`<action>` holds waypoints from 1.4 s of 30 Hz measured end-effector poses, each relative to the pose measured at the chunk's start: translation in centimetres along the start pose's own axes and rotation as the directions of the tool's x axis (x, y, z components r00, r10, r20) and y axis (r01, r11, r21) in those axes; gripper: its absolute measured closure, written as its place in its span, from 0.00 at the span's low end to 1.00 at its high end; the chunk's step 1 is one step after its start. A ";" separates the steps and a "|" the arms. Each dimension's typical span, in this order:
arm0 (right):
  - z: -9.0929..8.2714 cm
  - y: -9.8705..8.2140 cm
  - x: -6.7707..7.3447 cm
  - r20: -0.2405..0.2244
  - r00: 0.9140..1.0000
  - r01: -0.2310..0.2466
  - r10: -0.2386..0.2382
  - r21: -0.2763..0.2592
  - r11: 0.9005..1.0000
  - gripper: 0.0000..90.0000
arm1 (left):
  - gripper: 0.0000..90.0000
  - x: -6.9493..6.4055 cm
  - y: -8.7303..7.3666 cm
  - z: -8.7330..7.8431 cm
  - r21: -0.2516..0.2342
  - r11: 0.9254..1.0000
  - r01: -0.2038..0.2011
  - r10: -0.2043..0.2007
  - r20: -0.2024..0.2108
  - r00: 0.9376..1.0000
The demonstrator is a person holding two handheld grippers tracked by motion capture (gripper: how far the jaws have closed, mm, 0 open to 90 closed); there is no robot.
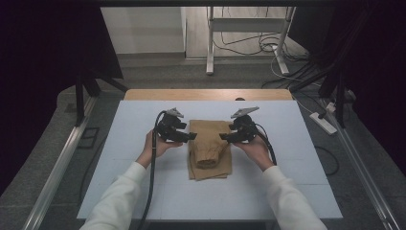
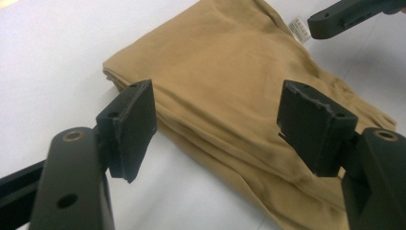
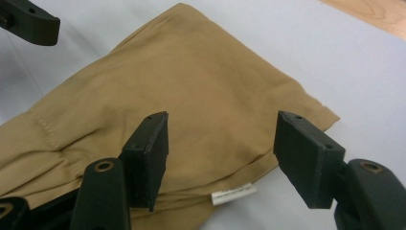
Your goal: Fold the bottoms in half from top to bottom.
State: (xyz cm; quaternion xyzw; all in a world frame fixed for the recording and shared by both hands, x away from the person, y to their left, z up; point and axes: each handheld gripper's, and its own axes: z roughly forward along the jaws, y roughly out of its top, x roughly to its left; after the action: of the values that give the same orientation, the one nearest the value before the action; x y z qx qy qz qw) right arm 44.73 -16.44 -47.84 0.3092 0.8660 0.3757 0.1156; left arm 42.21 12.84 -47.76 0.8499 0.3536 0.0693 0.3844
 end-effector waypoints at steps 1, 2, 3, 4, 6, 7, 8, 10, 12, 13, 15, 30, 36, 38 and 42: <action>-0.1 -0.1 0.0 -0.004 1.000 0.001 -0.001 -0.001 1.000 0.41 | 0.32 0.0 -0.1 -0.2 0.001 1.000 0.001 -0.001 0.000 1.000; -0.2 -0.2 0.0 -0.005 1.000 0.001 -0.001 0.002 1.000 0.41 | 0.32 0.0 -0.3 -0.3 0.000 1.000 0.004 -0.004 0.001 1.000; -0.3 -0.3 0.1 -0.007 1.000 0.002 -0.002 0.002 1.000 0.41 | 0.33 -0.1 -0.5 -0.5 -0.002 1.000 0.008 -0.008 -0.001 1.000; -0.4 -0.4 0.1 -0.008 1.000 0.000 0.000 -0.001 1.000 0.41 | 0.33 -0.1 -0.7 -0.6 -0.006 1.000 0.010 -0.010 -0.003 1.000; -0.7 -0.7 0.2 -0.016 1.000 -0.005 0.004 -0.004 1.000 0.41 | 0.32 -0.2 -1.1 -0.8 -0.011 1.000 0.016 -0.016 -0.004 1.000; -0.9 -0.8 0.2 -0.018 1.000 -0.005 0.005 -0.006 1.000 0.41 | 0.32 -0.3 -1.3 -0.9 -0.011 1.000 0.019 -0.019 -0.004 1.000; -1.1 -1.0 0.2 -0.017 1.000 -0.007 0.007 -0.008 1.000 0.41 | 0.32 -0.3 -1.6 -1.0 -0.014 1.000 0.019 -0.019 -0.003 1.000; -1.5 -1.3 0.3 -0.017 1.000 -0.005 0.005 -0.013 1.000 0.41 | 0.31 -0.5 -2.0 -1.1 -0.013 1.000 0.023 -0.023 0.002 1.000; -1.9 -1.6 0.4 -0.023 1.000 -0.014 0.014 -0.021 1.000 0.41 | 0.30 -0.6 -2.4 -1.2 -0.009 1.000 0.018 -0.018 0.003 1.000; -2.1 -1.8 0.4 -0.025 1.000 -0.012 0.012 -0.023 1.000 0.41 | 0.30 -0.7 -2.6 -1.3 -0.008 1.000 0.019 -0.019 0.004 1.000; -2.5 -2.1 0.6 -0.019 1.000 -0.010 0.009 -0.025 1.000 0.41 | 0.29 -0.7 -3.1 -1.5 -0.014 1.000 0.024 -0.024 0.008 1.000; -5.7 -5.9 2.3 -0.009 1.000 0.010 -0.010 -0.031 0.999 0.40 | 0.27 -2.4 -6.9 -4.1 -0.007 0.999 0.052 -0.052 -0.009 0.999; -7.3 -7.9 2.9 -0.008 1.000 0.018 -0.018 -0.029 0.999 0.40 | 0.27 -2.9 -9.0 -5.3 -0.006 0.998 0.070 -0.070 -0.017 0.997; -7.7 -8.5 3.1 -0.011 1.000 0.018 -0.018 -0.023 1.000 0.40 | 0.27 -3.1 -9.6 -5.6 -0.001 0.997 0.075 -0.075 -0.018 0.997; -8.5 -9.7 3.4 -0.010 1.000 0.018 -0.018 -0.014 1.000 0.40 | 0.27 -3.3 -10.7 -6.1 0.003 0.996 0.086 -0.086 -0.030 0.996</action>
State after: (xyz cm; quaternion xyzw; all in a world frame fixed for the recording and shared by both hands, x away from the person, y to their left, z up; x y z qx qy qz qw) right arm 34.01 -24.32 -48.82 0.2988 0.8667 0.3821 0.1167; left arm 31.53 19.24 -50.49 0.8335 0.3958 0.0645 0.3800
